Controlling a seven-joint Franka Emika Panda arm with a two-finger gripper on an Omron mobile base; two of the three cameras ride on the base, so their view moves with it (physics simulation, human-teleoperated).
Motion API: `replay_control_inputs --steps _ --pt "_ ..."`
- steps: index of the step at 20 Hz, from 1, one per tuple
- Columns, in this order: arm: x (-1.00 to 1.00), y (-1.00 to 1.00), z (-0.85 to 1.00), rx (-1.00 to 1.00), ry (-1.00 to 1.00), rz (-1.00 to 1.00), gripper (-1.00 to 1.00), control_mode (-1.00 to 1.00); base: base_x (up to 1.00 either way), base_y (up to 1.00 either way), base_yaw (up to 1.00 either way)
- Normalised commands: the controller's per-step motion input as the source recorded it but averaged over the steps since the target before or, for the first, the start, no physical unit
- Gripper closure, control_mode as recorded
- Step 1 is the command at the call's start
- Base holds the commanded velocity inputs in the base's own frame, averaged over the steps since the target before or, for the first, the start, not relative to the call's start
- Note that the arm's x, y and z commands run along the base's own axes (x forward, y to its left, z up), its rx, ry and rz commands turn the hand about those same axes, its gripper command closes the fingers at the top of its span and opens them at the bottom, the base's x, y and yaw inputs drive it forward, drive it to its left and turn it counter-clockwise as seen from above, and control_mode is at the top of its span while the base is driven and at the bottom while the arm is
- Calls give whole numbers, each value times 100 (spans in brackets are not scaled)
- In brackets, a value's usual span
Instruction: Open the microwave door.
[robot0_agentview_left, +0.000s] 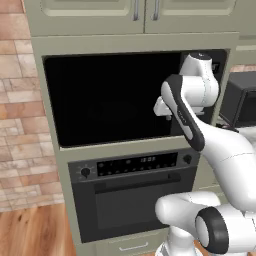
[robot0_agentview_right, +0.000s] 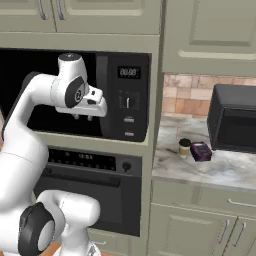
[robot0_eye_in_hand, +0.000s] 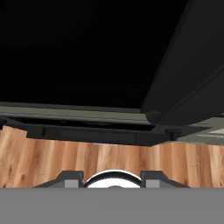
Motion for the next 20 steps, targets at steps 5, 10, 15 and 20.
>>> replay_control_inputs --steps 5,10,15,20 --pt "-5 0 0 0 0 0 -100 -100 0 0 0" --pt "-33 0 0 0 0 0 -100 100 -13 -2 0" --pt "0 0 0 0 0 0 -100 100 -67 -30 0" --pt "0 0 0 0 0 0 -100 100 -36 -25 0"
